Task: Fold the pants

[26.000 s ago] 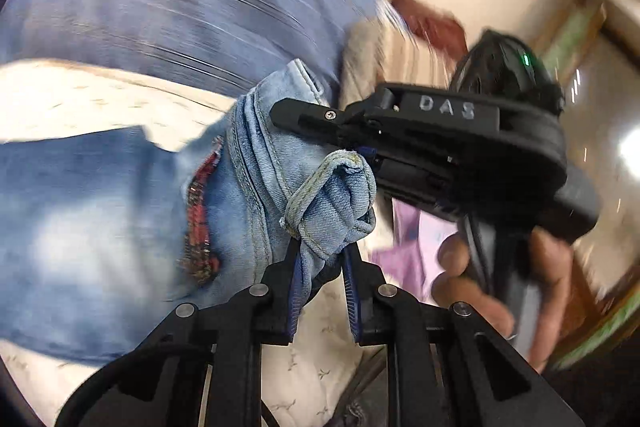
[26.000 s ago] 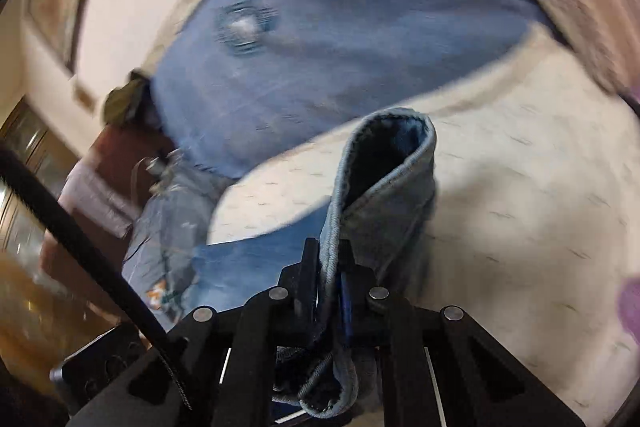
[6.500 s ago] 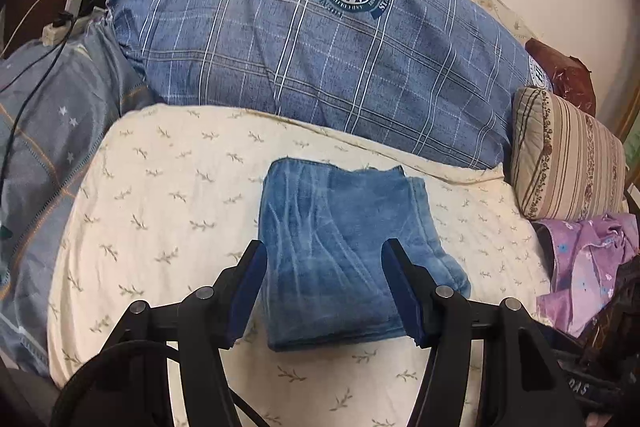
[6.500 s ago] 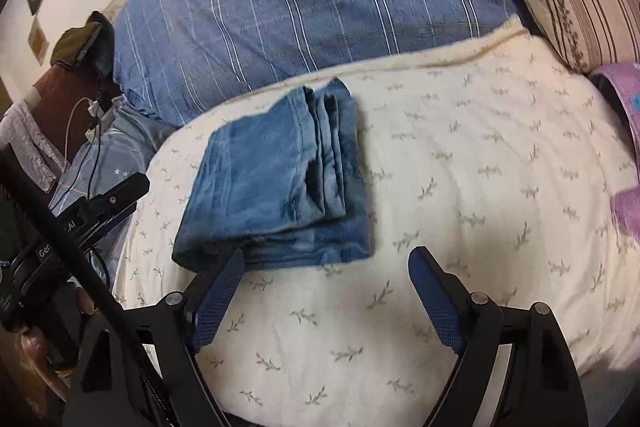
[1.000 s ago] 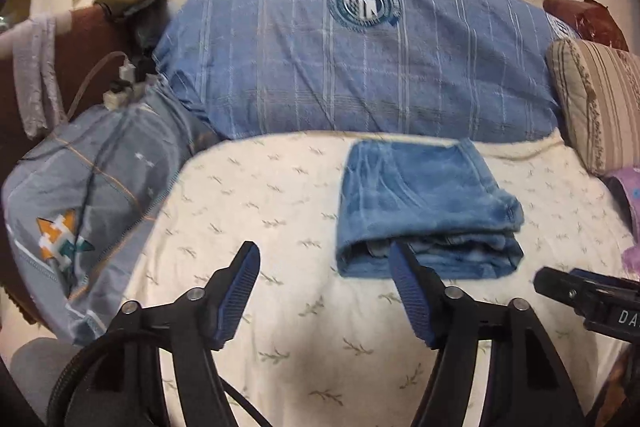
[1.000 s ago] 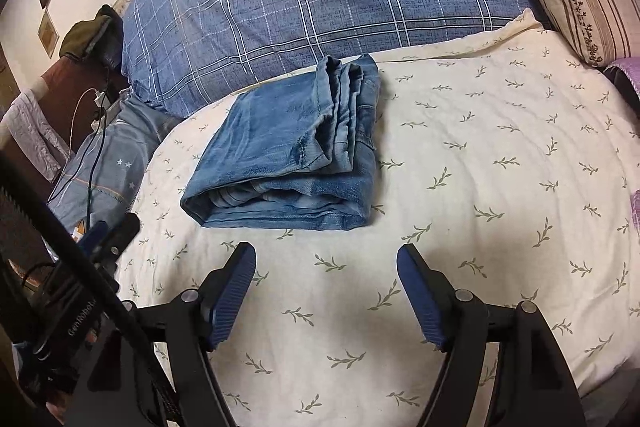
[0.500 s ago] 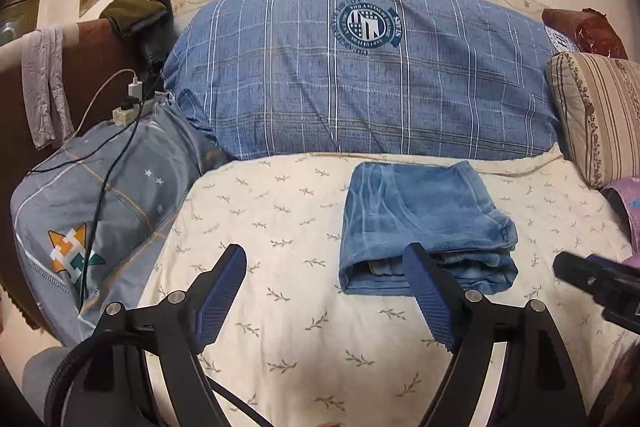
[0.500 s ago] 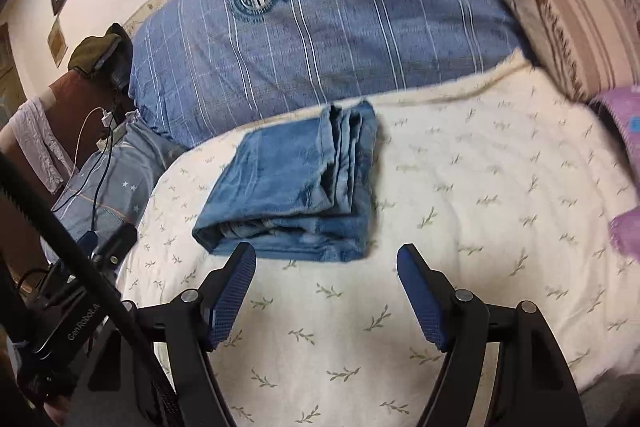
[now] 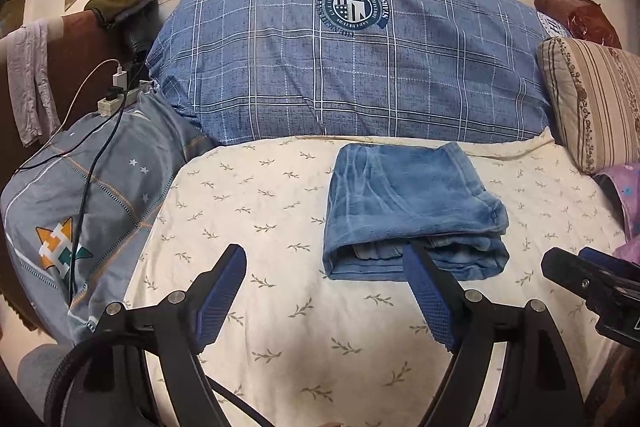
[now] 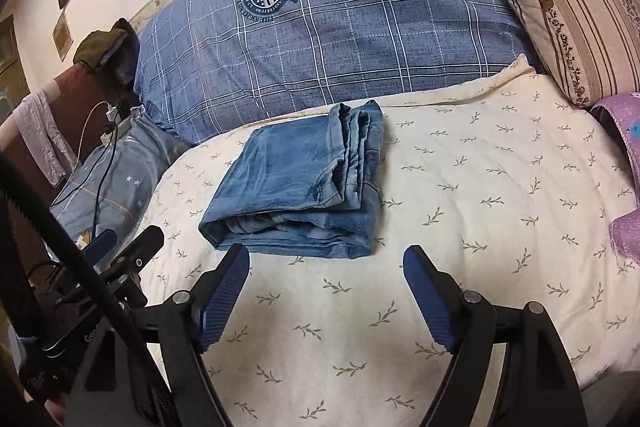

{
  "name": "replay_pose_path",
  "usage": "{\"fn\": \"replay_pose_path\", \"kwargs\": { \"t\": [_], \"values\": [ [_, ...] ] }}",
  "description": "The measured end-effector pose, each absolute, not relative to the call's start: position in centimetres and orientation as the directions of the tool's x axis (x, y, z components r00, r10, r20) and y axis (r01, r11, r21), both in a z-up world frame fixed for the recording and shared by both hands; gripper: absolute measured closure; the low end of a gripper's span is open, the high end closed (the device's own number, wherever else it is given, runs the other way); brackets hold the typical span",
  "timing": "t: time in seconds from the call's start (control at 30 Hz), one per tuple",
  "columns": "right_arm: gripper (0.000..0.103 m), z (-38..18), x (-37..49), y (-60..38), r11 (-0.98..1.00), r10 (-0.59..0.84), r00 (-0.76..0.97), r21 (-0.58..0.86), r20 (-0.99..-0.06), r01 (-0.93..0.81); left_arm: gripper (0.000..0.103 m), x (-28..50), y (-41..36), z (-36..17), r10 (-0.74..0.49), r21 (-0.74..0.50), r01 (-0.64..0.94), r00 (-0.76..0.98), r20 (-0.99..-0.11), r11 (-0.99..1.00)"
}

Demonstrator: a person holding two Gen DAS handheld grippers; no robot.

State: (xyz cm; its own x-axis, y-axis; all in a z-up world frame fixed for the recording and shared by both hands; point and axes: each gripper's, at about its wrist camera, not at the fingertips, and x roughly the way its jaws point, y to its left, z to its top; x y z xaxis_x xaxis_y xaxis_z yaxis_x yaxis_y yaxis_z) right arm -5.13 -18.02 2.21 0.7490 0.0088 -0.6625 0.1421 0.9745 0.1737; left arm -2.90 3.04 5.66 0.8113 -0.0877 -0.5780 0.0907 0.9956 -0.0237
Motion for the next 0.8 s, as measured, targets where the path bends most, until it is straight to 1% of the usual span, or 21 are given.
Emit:
{"fn": "replay_pose_path", "kwargs": {
  "t": [0.3, 0.8],
  "values": [
    [0.022, 2.19, -5.16, -17.88, 0.977, 0.003, 0.750, 0.163, -0.662, 0.140, 0.022, -3.45, 2.72, 5.50, -0.077, -0.019, 0.081, 0.819, -0.569, 0.997],
    [0.022, 2.04, -5.06, -17.80, 0.978, 0.001, 0.745, 0.157, -0.667, 0.139, 0.022, -3.34, 2.49, 5.47, -0.077, -0.007, 0.089, 0.811, -0.580, 0.996]
  ]
}}
